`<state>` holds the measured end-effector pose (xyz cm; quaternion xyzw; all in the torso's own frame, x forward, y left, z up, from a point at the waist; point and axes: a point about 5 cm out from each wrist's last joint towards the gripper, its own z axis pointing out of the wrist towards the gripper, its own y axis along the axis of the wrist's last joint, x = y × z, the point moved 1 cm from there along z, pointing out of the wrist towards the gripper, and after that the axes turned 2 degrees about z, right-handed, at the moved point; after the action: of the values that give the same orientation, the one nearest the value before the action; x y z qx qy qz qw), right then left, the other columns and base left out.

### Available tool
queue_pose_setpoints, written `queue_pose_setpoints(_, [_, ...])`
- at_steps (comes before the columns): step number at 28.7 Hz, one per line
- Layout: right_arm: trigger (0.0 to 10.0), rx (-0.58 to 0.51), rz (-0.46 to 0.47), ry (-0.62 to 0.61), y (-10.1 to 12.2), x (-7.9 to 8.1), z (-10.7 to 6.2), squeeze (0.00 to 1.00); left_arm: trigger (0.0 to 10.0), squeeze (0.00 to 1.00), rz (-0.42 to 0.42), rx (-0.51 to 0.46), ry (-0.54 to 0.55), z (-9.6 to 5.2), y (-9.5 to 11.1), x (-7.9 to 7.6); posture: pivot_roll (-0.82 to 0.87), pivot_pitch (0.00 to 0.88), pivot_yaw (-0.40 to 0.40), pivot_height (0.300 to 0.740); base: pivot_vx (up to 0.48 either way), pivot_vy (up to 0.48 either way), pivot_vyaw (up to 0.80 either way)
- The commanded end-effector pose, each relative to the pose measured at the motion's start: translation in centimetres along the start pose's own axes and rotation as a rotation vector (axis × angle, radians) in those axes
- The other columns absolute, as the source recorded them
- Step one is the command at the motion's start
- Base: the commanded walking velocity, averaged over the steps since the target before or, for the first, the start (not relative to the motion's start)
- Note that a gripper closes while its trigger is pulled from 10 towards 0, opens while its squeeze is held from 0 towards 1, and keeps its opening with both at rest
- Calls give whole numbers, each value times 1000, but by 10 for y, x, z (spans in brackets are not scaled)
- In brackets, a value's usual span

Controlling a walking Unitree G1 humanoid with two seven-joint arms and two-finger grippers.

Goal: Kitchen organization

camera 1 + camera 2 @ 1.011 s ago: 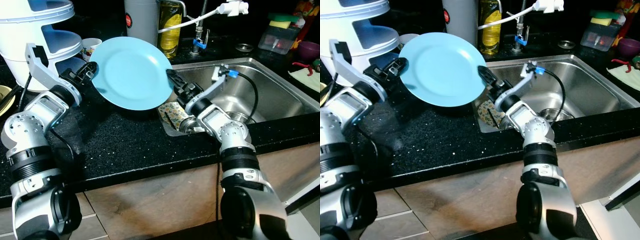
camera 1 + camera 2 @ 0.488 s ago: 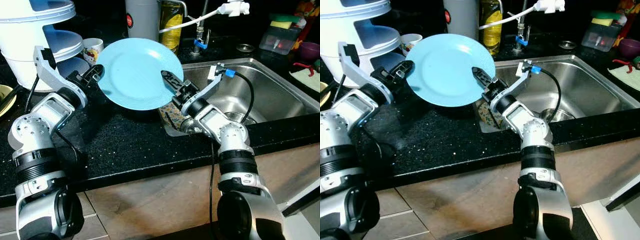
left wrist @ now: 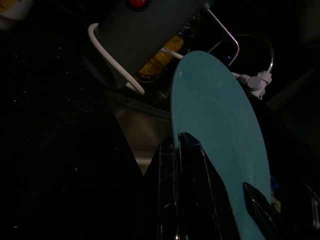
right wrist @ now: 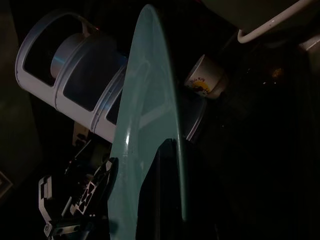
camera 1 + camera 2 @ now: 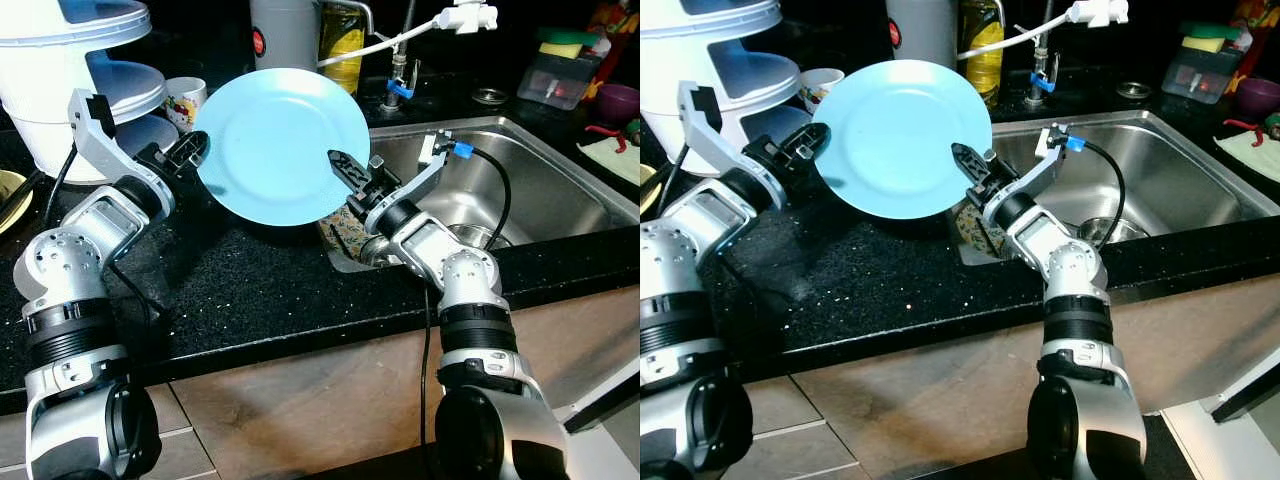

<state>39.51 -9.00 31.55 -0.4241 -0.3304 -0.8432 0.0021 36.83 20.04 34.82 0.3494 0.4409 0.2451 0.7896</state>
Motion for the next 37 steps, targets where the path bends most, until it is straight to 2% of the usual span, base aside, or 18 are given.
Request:
queue_pose_setpoints(1, [0, -18, -5, 55, 3, 12, 2, 0, 0, 0, 50, 55, 36, -2, -8, 6, 40, 173, -2, 740, 0, 0, 0])
queue_pose_setpoints(3, [0, -20, -3, 55, 4, 12, 3, 0, 0, 0, 57, 60, 35, -2, -8, 6, 41, 176, -3, 740, 0, 0, 0])
queue_pose_setpoints(4, [0, -27, 0, 53, 5, 12, 3, 0, 10000, 1000, 59, 64, 37, -2, -9, 6, 41, 176, -3, 740, 0, 0, 0])
queue_pose_setpoints(12, [0, -70, -3, 39, 17, 11, 2, 0, 10000, 1000, 63, 25, 93, -2, -2, 12, 43, 182, -3, 740, 0, 0, 0])
queue_pose_setpoints(13, [0, -85, -22, 27, 20, 10, 2, 0, 10000, 0, 42, 3, 97, -2, 1, 13, 43, 182, -3, 740, 0, 0, 0])
queue_pose_setpoints(15, [0, -118, -54, 3, 26, 7, 0, 0, 10000, 0, 13, -30, 95, -3, 6, 13, 43, 182, -3, 740, 0, 0, 0])
queue_pose_setpoints(16, [0, -172, -149, -47, 36, 2, -3, 0, 10000, 0, -35, -93, 85, -3, 16, 13, 44, 187, -5, 740, 0, 0, 0])
queue_pose_setpoints(22, [0, -355, -167, -155, 66, -14, -18, 0, 10000, 0, -37, -260, 162, -9, 41, 23, 45, 190, -1, 740, 0, 0, 0])
queue_pose_setpoints(26, [0, -351, -453, -265, 75, -24, -28, 0, 10000, 0, 161, -149, 112, -2, 27, 11, 46, 191, 1, 740, 0, 0, 0])
queue_pose_setpoints(27, [0, -351, -453, -265, 75, -24, -28, 0, 10000, 0, 161, -149, 112, -2, 27, 11, 46, 191, 1, 740, 0, 0, 0])
queue_pose_setpoints(28, [0, -304, -619, -324, 73, -29, -29, 0, 10000, 0, 328, -13, 35, 5, 6, -4, 47, 194, 0, 740, 0, 0, 0])
queue_pose_setpoints(29, [0, -304, -619, -324, 73, -29, -29, 0, 10000, 0, 328, -13, 35, 5, 6, -4, 47, 194, 0, 740, 0, 0, 0])
queue_pose_setpoints(30, [2196, -253, -791, -367, 70, -34, -29, 0, 10000, 0, 510, 112, -39, 12, -18, -19, 51, 195, 1, 740, 0, 0, 0])
queue_pose_setpoints(31, [7333, -236, -856, -386, 69, -36, -29, 0, 10000, 0, 595, 154, -73, 14, -28, -25, 52, 198, 4, 740, 0, 0, 0])
queue_pose_setpoints(32, [7333, -230, -886, -397, 69, -37, -29, 0, 10000, 0, 641, 173, -91, 15, -33, -28, 52, 198, 4, 740, 0, 0, 0])
queue_pose_setpoints(33, [10000, -221, -919, -407, 69, -38, -30, 0, 10000, 0, 690, 214, -115, 16, -40, -31, 54, 199, 5, 740, 0, 0, 0])
queue_pose_setpoints(35, [10000, -170, -1033, -435, 66, -43, -29, 0, 10000, 0, 807, 283, -187, 19, -57, -36, 57, 201, 9, 740, 0, 0, 0])
queue_pose_setpoints(37, [10000, -150, -1086, -447, 65, -45, -29, 0, 10000, 0, 827, 304, -220, 20, -64, -38, 59, 203, 10, 740, 0, 0, 0])
